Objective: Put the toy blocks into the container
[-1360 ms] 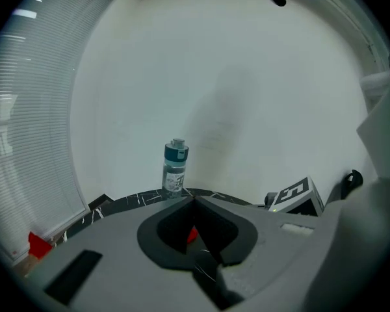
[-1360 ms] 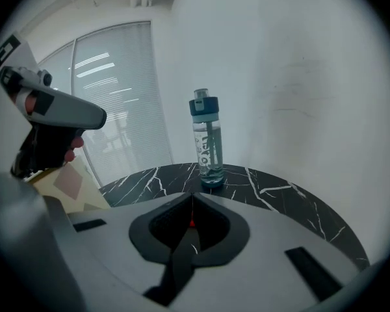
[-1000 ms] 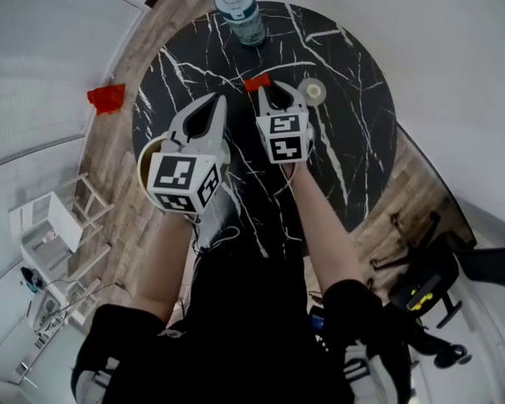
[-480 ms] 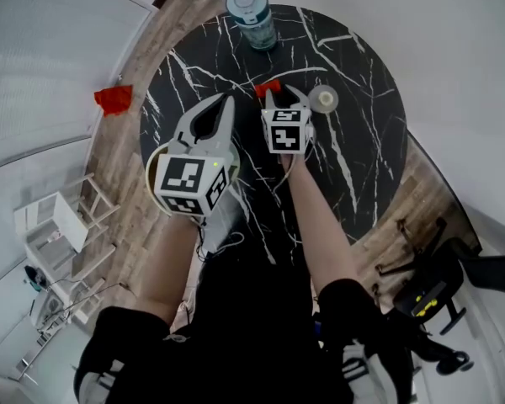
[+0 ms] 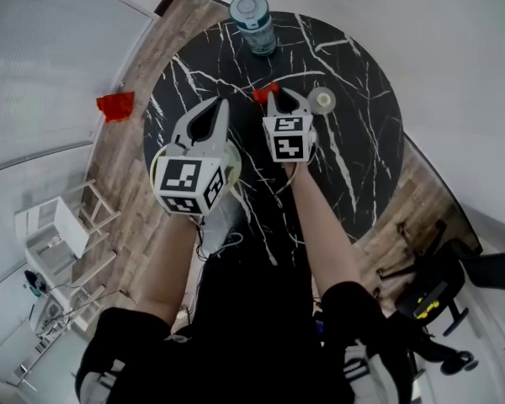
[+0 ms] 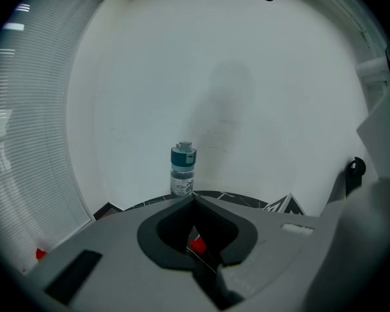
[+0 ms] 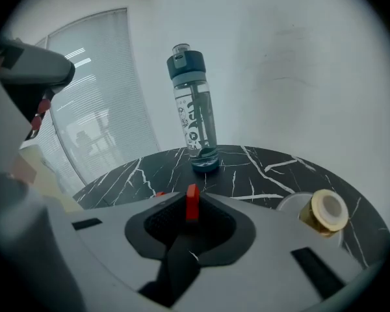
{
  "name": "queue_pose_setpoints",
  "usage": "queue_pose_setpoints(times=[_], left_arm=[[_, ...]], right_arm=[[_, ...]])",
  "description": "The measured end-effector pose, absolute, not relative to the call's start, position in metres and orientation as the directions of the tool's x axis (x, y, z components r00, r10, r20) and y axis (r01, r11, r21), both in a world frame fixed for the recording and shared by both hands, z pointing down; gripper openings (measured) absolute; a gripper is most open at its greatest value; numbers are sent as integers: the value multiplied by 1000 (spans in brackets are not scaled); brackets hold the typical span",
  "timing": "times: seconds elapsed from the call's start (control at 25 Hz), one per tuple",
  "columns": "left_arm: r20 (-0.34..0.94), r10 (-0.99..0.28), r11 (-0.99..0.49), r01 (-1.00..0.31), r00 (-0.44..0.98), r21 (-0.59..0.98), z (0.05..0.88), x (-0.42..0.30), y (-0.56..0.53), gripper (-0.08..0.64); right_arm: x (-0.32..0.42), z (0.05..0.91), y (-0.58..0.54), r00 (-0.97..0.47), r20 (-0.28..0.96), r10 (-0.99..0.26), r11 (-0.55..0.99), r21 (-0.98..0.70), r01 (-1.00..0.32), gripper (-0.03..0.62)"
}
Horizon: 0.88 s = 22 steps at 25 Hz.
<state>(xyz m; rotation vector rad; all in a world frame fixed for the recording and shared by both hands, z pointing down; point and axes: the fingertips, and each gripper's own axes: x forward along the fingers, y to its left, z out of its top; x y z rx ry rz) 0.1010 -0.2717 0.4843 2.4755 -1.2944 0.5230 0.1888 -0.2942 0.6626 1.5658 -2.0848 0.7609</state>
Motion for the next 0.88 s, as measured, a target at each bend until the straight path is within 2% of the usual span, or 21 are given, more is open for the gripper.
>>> queue_pose_setpoints(times=[0.88], left_arm=[[365,-772,-541,-839,521,53,429,59,-221,0]], right_arm=[[153,501,-240,-323,370,-871,303,-115,-946,49]])
